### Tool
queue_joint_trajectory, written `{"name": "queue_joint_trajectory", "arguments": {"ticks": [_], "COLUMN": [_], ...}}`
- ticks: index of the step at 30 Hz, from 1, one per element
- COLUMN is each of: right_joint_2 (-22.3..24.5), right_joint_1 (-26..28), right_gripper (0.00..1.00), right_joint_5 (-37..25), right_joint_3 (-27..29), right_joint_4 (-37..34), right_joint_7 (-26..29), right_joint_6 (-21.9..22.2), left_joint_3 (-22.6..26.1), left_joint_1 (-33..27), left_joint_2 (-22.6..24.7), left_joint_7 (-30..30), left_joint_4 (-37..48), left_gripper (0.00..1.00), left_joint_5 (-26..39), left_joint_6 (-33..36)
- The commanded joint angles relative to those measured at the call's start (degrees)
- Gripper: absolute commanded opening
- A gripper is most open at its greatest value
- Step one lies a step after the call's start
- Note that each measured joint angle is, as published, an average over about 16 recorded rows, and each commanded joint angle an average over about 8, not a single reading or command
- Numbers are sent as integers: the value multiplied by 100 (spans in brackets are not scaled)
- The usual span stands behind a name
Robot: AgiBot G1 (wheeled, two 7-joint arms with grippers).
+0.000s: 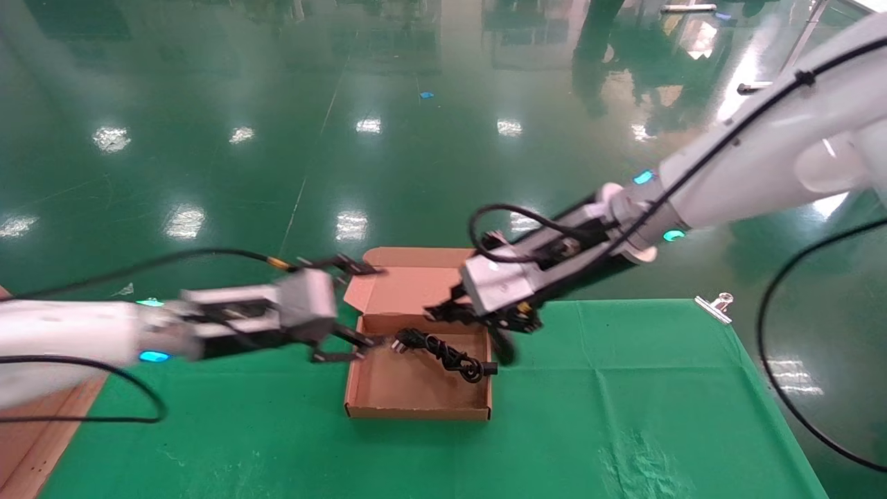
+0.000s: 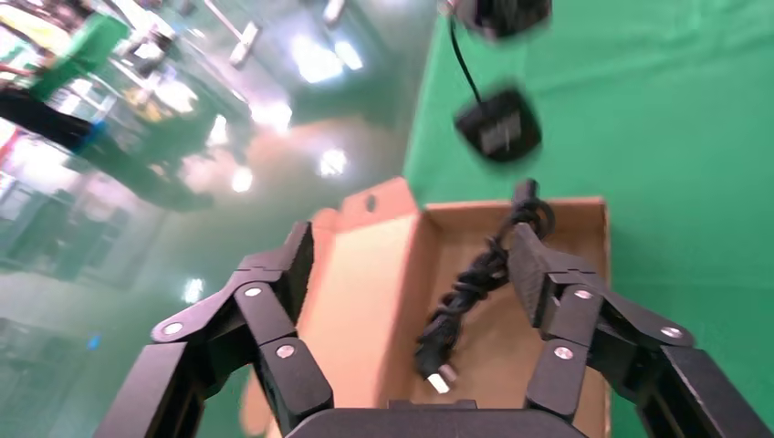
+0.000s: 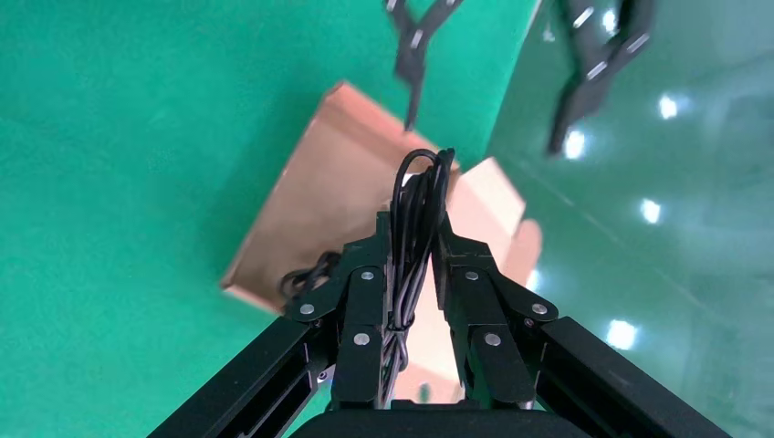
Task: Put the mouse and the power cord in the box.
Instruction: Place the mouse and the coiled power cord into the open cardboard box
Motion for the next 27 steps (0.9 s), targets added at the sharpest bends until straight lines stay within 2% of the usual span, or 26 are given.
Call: {"name": "queue_joint_trajectory", "arguments": {"ticks": [1,6,10,18,22,23,27], "right_joint_2": [-61,-106,-122,-122,-117,-115,-112], "right_joint_1": [-35,-420,-728,-1219,-1354,-1377,-1449], "right_gripper": [0,0,0,0,0,6,56], "right_joint_5": [27,224,439,694,782,812,932], "right_joint_3": [-27,-621,-1283,-2511,-3001,-3109,-3429], "right_joint_4": [190,1234,1986,2802,2853,2845,2820], "right_joint_7": [107,760,1259,1696,1831,1866,1973], "right_joint_6": [19,494,1105,3191,3859,3968,4251], "left_joint_3": [-105,-255,-378,-519,-539,-543,-556], "left_joint_1": [-3,201,478,978,1126,1158,1259], "left_joint_2": [-299,-994,-1472,-1915,-2011,-2033,-2111], "left_joint_7": [-50,-346,-554,-824,-971,-1006,-1104], "left_joint_4": [-131,-609,-943,-1698,-2039,-2116,-2342], "left_gripper": [100,100,100,100,100,100,100], "left_joint_5": [-170,-399,-580,-800,-830,-836,-858], "left_joint_6": [314,522,477,123,-81,-128,-264]}}
